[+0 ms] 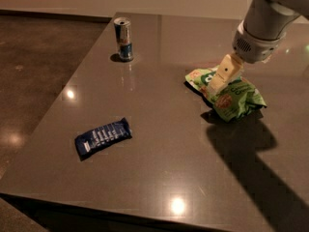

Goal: Pick green rice chip bag

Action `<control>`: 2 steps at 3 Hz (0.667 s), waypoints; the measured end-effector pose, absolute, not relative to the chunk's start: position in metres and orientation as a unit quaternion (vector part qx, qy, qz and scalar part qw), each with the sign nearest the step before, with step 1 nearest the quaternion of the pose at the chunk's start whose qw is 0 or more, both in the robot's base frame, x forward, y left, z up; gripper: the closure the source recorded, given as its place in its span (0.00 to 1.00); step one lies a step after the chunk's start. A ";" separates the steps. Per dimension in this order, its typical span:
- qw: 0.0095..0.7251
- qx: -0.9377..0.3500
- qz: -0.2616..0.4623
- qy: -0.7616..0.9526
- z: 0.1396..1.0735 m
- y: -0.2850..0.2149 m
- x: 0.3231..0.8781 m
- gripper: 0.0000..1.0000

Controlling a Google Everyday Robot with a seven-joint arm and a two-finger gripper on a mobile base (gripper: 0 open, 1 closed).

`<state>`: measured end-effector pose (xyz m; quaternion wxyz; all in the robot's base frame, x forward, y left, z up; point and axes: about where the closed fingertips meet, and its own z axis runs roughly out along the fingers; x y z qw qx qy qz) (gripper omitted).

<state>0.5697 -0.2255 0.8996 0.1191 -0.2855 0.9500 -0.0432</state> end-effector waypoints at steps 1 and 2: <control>0.106 -0.267 -0.048 0.957 0.888 -0.228 0.573 0.00; 0.101 -0.257 -0.049 0.960 0.883 -0.229 0.575 0.15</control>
Offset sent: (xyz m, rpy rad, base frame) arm 0.0071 -0.0060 -0.0215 -0.0160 0.0451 -0.0901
